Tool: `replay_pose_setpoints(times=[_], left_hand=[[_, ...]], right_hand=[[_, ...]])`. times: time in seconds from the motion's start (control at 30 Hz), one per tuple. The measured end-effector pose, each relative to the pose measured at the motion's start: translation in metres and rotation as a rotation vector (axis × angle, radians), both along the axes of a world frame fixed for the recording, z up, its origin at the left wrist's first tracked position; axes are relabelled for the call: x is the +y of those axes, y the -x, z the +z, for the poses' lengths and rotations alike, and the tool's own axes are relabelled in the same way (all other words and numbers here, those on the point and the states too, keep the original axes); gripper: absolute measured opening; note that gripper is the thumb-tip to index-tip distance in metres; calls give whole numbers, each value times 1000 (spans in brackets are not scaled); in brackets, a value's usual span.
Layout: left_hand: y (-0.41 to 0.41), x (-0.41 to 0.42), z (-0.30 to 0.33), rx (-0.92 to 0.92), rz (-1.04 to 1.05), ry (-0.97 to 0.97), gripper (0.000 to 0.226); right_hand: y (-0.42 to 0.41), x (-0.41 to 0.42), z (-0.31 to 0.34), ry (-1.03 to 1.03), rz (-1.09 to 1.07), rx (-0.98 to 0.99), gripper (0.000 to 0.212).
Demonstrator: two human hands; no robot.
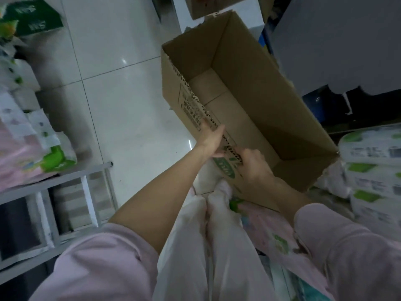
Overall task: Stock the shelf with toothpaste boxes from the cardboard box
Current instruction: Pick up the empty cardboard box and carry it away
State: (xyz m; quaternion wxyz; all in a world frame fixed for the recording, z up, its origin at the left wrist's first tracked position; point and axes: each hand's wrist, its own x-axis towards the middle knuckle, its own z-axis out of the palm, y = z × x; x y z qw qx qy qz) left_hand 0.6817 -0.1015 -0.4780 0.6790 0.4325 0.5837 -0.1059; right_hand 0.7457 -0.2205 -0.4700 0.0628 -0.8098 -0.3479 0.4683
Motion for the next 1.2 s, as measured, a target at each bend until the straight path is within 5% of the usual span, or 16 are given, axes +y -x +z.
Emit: replay_pose_setpoints(times=[0.2, 0.4, 0.8, 1.2], left_hand=[[-31, -11, -5, 66, -163, -29, 75], [-71, -8, -25, 6, -268, -44, 43], [-105, 43, -109, -22, -269, -23, 55], [-112, 54, -177, 58, -159, -34, 69]], right_hand=[[5, -28, -16, 71, -62, -94, 29], [-13, -21, -43, 114, -185, -126, 25], [-42, 23, -107, 112, -165, -202, 21], [-64, 41, -171, 155, -15, -46, 29]])
